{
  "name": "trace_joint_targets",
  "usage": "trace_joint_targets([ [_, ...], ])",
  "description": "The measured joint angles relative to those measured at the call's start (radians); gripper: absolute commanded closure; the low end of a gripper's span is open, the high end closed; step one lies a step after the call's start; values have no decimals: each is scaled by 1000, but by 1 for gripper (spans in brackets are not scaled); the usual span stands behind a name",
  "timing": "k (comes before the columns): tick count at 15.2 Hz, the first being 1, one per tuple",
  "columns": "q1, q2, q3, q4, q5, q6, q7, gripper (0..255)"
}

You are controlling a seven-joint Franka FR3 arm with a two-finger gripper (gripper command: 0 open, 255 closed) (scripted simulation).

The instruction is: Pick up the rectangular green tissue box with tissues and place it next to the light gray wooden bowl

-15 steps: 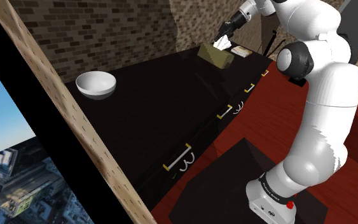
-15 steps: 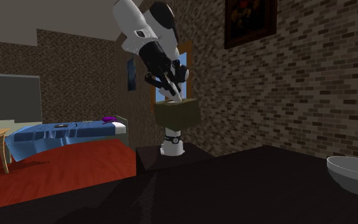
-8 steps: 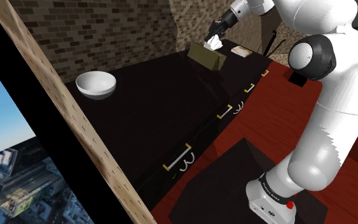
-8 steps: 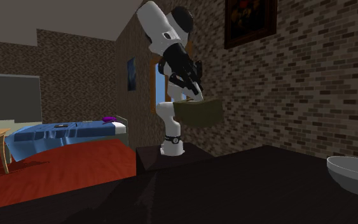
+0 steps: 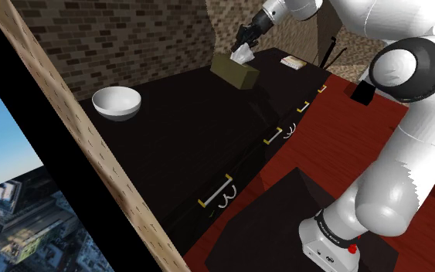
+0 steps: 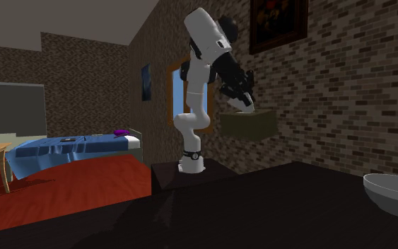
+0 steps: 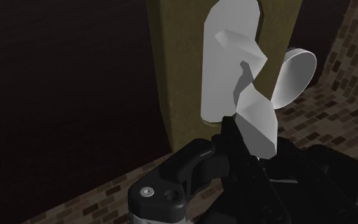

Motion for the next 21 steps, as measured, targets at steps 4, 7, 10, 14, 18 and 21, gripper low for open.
trace_joint_targets([
  [4, 72, -38, 32, -55, -30, 73, 76, 255],
  [7, 118, -45, 56, -64, -48, 115, 136, 255],
  [10, 164, -54, 82, -88, -66, 165, 190, 255],
  [14, 225, -51, 117, -85, -94, 216, 280, 255],
  [18, 278, -25, 147, -52, -119, 251, 366, 255],
  [21, 318, 8, 168, -12, -138, 273, 432, 255],
])
